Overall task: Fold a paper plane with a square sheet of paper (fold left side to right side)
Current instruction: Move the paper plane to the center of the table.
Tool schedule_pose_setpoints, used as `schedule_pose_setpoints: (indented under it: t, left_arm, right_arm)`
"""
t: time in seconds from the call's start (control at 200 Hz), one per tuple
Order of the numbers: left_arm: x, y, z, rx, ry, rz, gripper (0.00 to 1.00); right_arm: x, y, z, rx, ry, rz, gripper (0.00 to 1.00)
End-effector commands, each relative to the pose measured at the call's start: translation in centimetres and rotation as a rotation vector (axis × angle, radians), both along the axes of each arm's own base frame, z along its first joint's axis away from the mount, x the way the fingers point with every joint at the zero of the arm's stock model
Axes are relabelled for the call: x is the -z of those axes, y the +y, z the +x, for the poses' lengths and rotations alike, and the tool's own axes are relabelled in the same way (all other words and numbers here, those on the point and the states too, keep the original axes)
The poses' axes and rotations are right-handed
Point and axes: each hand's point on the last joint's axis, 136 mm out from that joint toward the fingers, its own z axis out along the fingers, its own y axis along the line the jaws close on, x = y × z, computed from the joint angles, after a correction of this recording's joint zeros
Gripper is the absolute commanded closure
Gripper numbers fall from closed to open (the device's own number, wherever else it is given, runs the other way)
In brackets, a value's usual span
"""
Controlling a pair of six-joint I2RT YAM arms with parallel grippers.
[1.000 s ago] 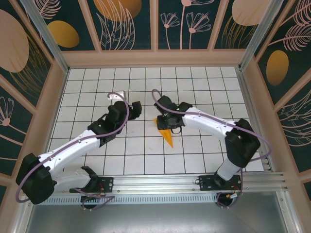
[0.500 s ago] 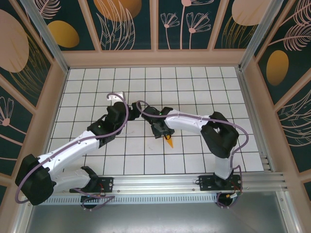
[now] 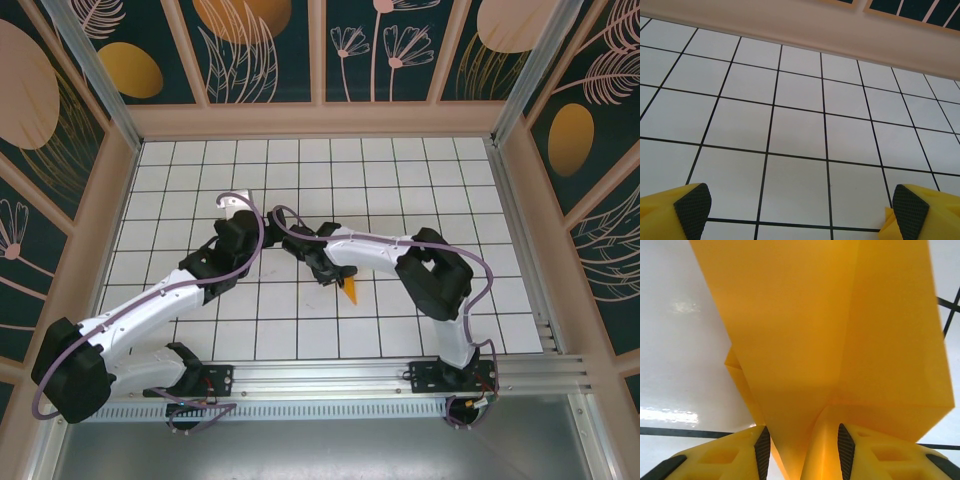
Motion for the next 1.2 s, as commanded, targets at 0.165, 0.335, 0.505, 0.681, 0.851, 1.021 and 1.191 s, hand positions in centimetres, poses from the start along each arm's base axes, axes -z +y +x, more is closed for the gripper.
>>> schedule_pose_setpoints:
  t: [0.165,0.335,0.505,0.681,0.851,1.021,1.191]
  left_arm:
    - [-1.0,-0.6,-0.4,0.030,-0.032,-0.038,0.04]
    - [-0.8,-0.7,-0.4,0.029,-0.026,-0.041,0.03]
    - [-0.8,-0.7,-0.4,0.032,-0.026,-0.043,0.03]
    - [-0.7,-0.8,-0.4,0.033,-0.023,-0.044,0.02]
    - [-0.8,-0.8,-0.4,0.037,-0.023,-0.048,0.02]
    - [-0.7,-1.1,-0.4,0.045,-0.019,-0.055,0.01]
    - [-0.5,-1.2,-0.5,0.054,-0.010,-0.053,0.01]
  right_arm:
    - [0.4,-0.8,-0.1,-0.015,-0.008,-0.073,0.62]
    - [-0.4,-1.0,0.3,-0.002,-0.029,-0.057,0.65]
    - [-0.3,-1.9,0.4,0.015,-0.025,-0.056,0.79]
    - [-1.7,-2.6,1.0,0.029,-0.057,-0.054,0.90]
    - [-3.9,-3.6,1.7,0.061,-0.080,0.019,0.96]
    - [-4.4,-4.0,1.9,0.102,-0.018,0.238,1.00]
    - [-3.9,-3.7,2.0,0.154,0.077,0.543,1.00]
